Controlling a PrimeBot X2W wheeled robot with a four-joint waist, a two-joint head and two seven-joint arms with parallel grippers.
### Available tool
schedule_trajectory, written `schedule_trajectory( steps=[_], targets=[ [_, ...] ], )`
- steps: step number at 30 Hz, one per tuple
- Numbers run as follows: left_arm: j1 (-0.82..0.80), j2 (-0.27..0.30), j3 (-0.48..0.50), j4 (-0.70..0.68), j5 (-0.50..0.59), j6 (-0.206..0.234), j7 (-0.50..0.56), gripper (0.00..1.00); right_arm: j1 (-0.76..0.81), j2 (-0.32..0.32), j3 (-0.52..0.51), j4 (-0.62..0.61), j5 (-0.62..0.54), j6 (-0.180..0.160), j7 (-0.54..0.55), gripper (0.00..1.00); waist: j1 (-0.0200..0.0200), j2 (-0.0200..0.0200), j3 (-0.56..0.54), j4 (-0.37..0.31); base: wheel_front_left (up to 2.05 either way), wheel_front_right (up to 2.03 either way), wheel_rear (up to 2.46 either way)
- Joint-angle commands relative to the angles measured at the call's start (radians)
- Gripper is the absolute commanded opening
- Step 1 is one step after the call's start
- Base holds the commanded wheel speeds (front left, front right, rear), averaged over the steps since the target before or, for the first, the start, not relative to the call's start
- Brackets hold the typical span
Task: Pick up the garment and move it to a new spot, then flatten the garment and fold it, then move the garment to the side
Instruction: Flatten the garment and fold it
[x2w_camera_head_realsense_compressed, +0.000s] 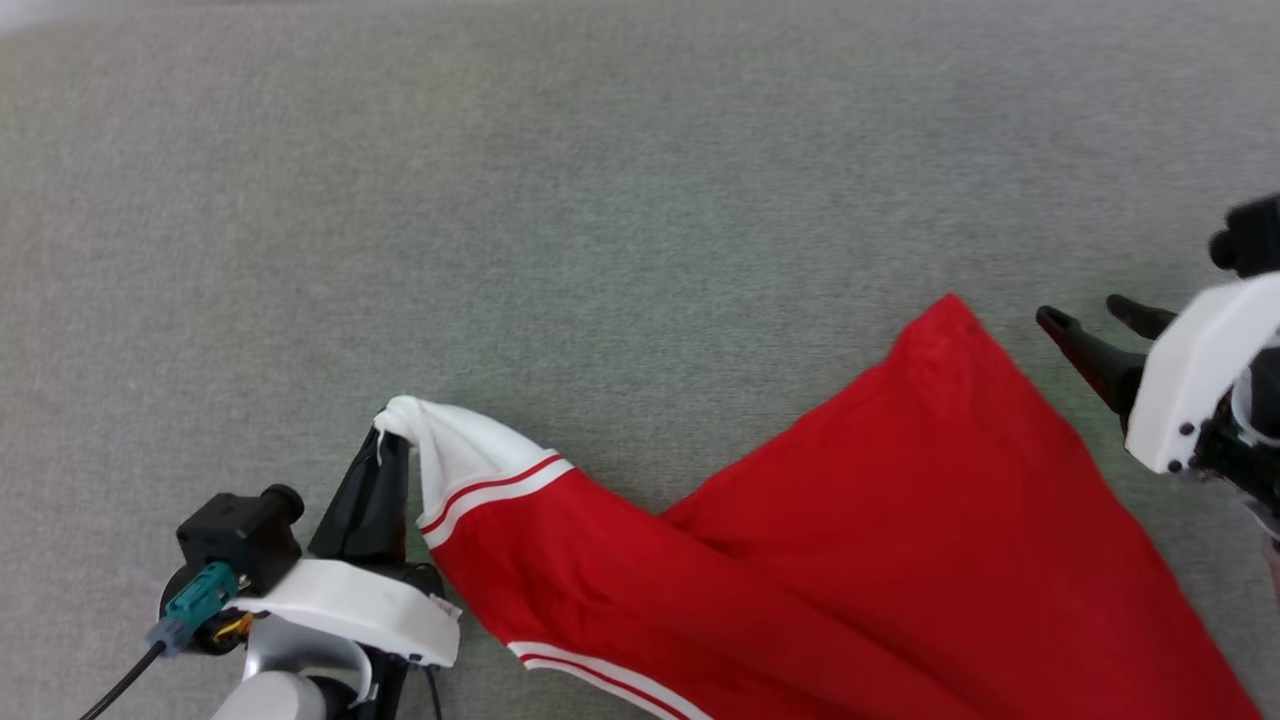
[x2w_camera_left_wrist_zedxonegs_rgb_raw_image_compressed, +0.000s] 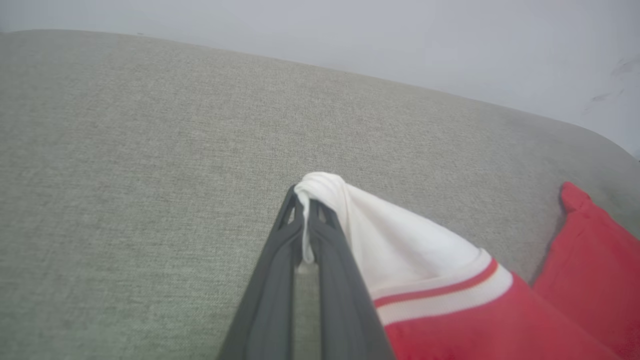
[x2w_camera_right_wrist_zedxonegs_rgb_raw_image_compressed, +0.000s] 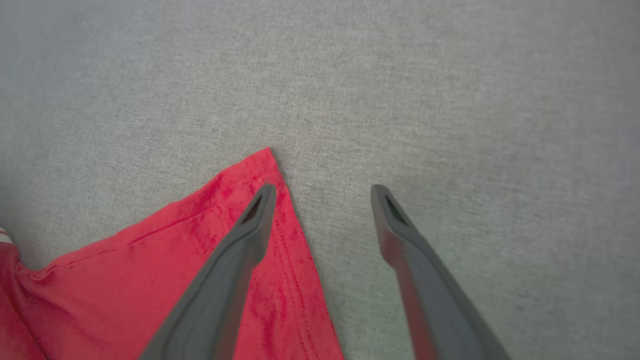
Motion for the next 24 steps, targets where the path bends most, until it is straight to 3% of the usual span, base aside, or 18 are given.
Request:
schedule_trajectory(
  steps=[1, 8, 14, 15, 16, 17, 24],
  targets=[
    [-0.023, -0.005, -0.004, 0.001, 0.01, -0.006, -0.007, 0.0, -0.037, 0.003, 0.015, 0.01, 0.008, 0.0, 0.063, 1.0, -0.0002, 0.0, 0.044, 0.042, 0.0, 0.0, 0.0],
    [-0.073, -0.037, -0.034, 0.031, 0.013, -0.034, -0.03, 0.0, -0.128, 0.007, 0.051, 0.051, -0.01, 0.0, 0.355, 1.0, -0.0002, 0.0, 0.096, 0.1, 0.0, 0.0, 0.0],
    [-0.1, -0.056, -0.039, 0.072, 0.002, -0.053, -0.049, 0.0, -0.089, 0.038, 0.1, 0.112, -0.002, 0.0, 0.479, 1.0, -0.0002, 0.0, 0.115, 0.118, 0.0, 0.0, 0.0],
    [-0.101, -0.058, -0.04, 0.077, 0.001, -0.053, -0.05, 0.0, -0.084, 0.04, 0.108, 0.118, 0.0, 0.0, 0.488, 0.84, -0.0002, 0.0, 0.115, 0.12, 0.0, 0.0, 0.0],
    [-0.103, -0.06, -0.041, 0.083, 0.0, -0.057, -0.054, 0.0, -0.082, 0.04, 0.116, 0.123, 0.002, 0.0, 0.495, 0.28, -0.0002, 0.0, 0.115, 0.122, 0.0, 0.0, 0.0],
    [-0.105, -0.062, -0.042, 0.088, -0.001, -0.059, -0.055, 0.0, -0.081, 0.043, 0.119, 0.127, 0.008, 0.0, 0.5, 0.0, -0.0002, 0.0, 0.114, 0.123, 0.0, 0.0, 0.0],
    [-0.107, -0.054, -0.042, 0.115, -0.005, -0.068, -0.061, 0.0, -0.111, 0.02, 0.134, 0.094, 0.029, 0.0, 0.457, 0.0, -0.0002, 0.0, 0.072, 0.118, 0.0, 0.0, 0.0]
  ],
)
